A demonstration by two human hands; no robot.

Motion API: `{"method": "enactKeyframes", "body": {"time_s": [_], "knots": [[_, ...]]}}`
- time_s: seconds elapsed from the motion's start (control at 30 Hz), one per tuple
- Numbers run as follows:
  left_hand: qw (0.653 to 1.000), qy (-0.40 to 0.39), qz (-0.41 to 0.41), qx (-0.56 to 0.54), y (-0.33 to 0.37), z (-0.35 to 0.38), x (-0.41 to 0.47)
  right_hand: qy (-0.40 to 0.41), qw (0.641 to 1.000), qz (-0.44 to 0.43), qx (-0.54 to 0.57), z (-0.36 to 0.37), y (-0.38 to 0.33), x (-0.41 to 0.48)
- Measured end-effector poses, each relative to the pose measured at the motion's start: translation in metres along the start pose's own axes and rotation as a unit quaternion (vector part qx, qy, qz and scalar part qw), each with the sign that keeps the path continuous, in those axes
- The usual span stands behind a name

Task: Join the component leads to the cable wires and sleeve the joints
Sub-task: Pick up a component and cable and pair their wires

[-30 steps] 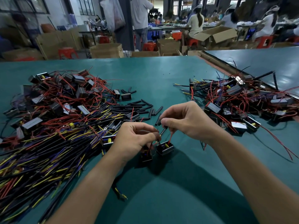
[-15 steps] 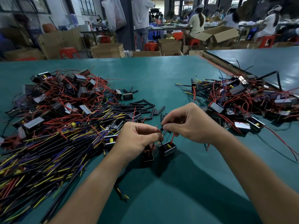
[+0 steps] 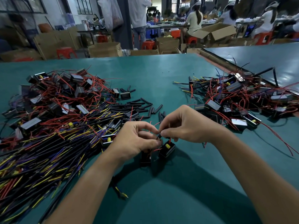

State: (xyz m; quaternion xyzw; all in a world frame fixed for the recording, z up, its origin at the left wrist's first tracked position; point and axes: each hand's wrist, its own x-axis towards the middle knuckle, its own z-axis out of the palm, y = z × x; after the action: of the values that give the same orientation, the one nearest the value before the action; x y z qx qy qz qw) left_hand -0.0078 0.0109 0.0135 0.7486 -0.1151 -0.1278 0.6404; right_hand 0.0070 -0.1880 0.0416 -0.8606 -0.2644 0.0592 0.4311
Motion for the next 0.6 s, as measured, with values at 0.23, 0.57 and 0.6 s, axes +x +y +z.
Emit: {"method": "enactKeyframes", "body": {"time_s": [0.23,0.57,0.6], "knots": [[1.0,-0.015,0.025,-0.003,0.001,0.007,0.0,0.0,0.999,0.017,-0.031,-0.001,-0.002,-0.002],[0.999,0.012,0.048,0.008,-0.002,0.014,0.003,0.056,0.998,0.01,-0.03,0.007,-0.004,0.002],[0.999,0.012,0.05,0.011,-0.003,0.015,0.003,0.053,0.998,0.012,-0.024,0.007,-0.004,0.002]]}}
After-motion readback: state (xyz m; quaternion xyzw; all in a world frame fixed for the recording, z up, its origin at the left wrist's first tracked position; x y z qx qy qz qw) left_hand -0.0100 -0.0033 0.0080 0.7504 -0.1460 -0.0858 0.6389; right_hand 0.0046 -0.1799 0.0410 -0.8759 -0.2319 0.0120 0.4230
